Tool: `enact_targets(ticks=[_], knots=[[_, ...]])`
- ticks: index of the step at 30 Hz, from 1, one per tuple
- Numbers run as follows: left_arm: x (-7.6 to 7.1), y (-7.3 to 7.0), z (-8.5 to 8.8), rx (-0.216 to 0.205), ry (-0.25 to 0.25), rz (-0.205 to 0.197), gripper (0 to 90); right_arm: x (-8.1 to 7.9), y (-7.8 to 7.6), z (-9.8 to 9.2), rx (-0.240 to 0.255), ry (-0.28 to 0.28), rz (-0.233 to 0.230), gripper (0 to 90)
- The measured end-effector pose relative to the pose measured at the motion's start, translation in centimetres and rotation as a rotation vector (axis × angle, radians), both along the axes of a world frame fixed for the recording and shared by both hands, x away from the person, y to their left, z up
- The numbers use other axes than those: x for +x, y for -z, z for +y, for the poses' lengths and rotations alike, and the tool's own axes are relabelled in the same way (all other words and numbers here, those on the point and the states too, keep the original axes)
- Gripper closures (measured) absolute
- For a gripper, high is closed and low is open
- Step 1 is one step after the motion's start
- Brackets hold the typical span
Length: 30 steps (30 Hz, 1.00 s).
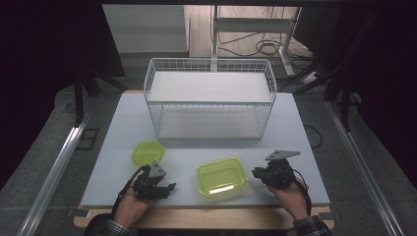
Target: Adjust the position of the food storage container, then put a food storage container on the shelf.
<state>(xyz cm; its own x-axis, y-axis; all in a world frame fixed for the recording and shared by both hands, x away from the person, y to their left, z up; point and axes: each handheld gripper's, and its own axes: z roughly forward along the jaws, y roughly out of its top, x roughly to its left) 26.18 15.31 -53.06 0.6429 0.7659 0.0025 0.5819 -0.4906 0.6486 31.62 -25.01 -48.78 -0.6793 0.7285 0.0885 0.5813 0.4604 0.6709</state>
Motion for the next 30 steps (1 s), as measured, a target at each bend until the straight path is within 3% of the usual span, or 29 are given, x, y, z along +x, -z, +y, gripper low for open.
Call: enact_targets(ticks=[9,15,22,30], knots=[[-0.2,0.0,-0.6,-0.008,0.014,-0.025,18.9,0.0,0.0,-0.8,0.005,0.020,-0.028,60.2],[-0.3,0.0,-0.8,-0.007,0.021,-0.030,14.5,0.1,0.0,-1.0,0.031,0.025,-0.029,52.2],[-0.4,0.1,-1.1,-0.003,0.042,-0.044,11.0,0.4,-0.2,-1.3,0.100,0.015,-0.006,40.1],[-0.4,0.2,-1.2,0.012,0.041,-0.050,10.5,0.7,-0.3,-0.9,0.192,0.003,0.046,37.5]])
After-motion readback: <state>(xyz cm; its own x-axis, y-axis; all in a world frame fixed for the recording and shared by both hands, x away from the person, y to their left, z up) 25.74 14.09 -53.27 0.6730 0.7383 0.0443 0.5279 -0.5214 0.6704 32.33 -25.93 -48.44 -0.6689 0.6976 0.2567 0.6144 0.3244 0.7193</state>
